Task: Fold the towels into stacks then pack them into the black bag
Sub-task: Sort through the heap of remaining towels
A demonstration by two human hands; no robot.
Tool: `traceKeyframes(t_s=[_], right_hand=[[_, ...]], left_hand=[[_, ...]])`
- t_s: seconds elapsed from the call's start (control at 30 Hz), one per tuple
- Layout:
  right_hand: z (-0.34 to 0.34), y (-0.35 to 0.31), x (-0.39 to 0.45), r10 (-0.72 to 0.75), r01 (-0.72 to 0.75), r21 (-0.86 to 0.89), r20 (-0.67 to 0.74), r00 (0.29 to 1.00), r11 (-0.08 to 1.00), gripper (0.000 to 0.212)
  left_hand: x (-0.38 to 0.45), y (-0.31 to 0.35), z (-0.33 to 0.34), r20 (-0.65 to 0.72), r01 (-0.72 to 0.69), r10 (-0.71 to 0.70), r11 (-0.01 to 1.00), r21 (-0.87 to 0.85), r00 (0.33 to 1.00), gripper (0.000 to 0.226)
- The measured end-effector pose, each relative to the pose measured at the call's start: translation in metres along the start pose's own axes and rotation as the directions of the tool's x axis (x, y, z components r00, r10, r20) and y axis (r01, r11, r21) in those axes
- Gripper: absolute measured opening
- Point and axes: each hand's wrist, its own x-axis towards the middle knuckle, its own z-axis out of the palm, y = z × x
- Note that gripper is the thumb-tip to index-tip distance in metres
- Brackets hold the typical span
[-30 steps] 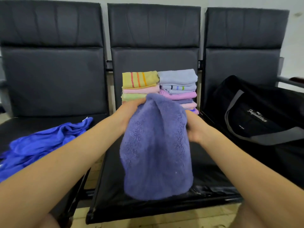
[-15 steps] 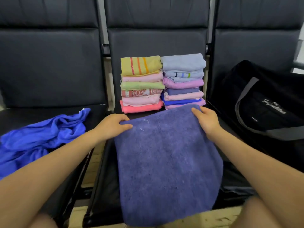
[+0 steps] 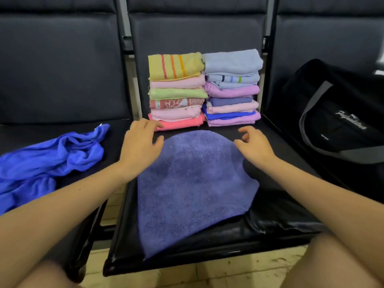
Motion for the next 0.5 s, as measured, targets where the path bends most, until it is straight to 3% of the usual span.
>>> traceKeyframes(t_s=[0.07, 0.13, 0.23, 0.3, 0.33, 0.4, 0.5], right_hand=[[-0.008, -0.012, -0.016, -0.107, 0.106, 0.079, 0.005, 0.994, 0.991, 0.028], [-0.016, -0.021, -0.034, -0.245, 0.209, 0.191, 0.190, 0.951, 0.959, 0.009], [-0.028, -0.027, -0.064, -0.304, 0.254, 0.173, 0.640, 0.706, 0.952, 0.008], [-0.030, -0.026, -0.082, -0.233, 0.287, 0.076, 0.791, 0.566, 0.955, 0.027], [-0.028, -0.024, -0.088, -0.234, 0.342, 0.044, 0.809, 0.540, 0.939, 0.033], [-0.022, -0.020, -0.096, -0.319, 0.500, 0.000, 0.770, 0.552, 0.866, 0.036], [-0.015, -0.019, -0.099, -0.463, 0.664, -0.114, 0.630, 0.624, 0.739, 0.015]], left_hand=[[-0.018, 0.023, -0.005, 0.077, -0.132, 0.143, 0.983, -0.129, 0.987, 0.019], [-0.039, 0.050, -0.011, 0.281, -0.137, 0.198, 0.966, -0.220, 0.939, 0.019], [-0.071, 0.075, -0.017, 0.588, -0.091, 0.215, 0.968, -0.234, 0.780, 0.043], [-0.090, 0.080, -0.016, 0.696, -0.184, 0.250, 0.968, -0.170, 0.673, 0.054], [-0.098, 0.080, -0.015, 0.711, -0.255, 0.265, 0.959, -0.125, 0.651, 0.053], [-0.104, 0.078, -0.014, 0.660, -0.332, 0.312, 0.938, -0.099, 0.683, 0.043], [-0.102, 0.079, -0.017, 0.586, -0.310, 0.344, 0.937, -0.162, 0.733, 0.026]])
